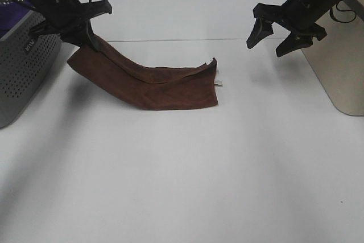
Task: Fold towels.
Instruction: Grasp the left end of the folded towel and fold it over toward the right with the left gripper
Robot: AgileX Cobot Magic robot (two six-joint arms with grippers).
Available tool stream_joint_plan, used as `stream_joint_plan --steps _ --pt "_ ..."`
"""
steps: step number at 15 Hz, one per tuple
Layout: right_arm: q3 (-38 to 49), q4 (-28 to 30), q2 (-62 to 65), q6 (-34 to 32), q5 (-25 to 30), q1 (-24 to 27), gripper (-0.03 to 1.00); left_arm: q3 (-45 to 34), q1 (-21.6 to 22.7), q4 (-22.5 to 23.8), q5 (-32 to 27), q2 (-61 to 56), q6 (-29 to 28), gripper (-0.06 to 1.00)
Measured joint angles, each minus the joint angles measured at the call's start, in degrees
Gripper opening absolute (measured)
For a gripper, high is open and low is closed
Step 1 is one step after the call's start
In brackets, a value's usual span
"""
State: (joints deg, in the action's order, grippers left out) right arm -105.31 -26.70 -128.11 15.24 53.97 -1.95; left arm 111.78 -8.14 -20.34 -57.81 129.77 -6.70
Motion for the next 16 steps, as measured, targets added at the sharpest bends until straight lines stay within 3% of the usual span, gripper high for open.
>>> stream_joint_plan --steps 3,9,13,16 --pt "0.00 0.06 0.00 0.00 0.06 0.00 0.76 5.44 -4.64 -0.74 -3.09 0.00 -0.97 0.03" --pt "0.00 0.06 0.00 0.00 1.03 0.00 0.76 7.79 -13.87 -1.66 1.72 3.90 -7.05 0.02" --pt "0.00 0.06 0.00 0.00 1.09 0.00 0.76 10.77 -17.25 -2.23 5.27 8.65 -10.66 0.02" --pt "0.00 0.06 0.00 0.00 1.32 0.00 0.76 11.06 -17.59 -6.02 8.25 10.14 -10.89 0.06"
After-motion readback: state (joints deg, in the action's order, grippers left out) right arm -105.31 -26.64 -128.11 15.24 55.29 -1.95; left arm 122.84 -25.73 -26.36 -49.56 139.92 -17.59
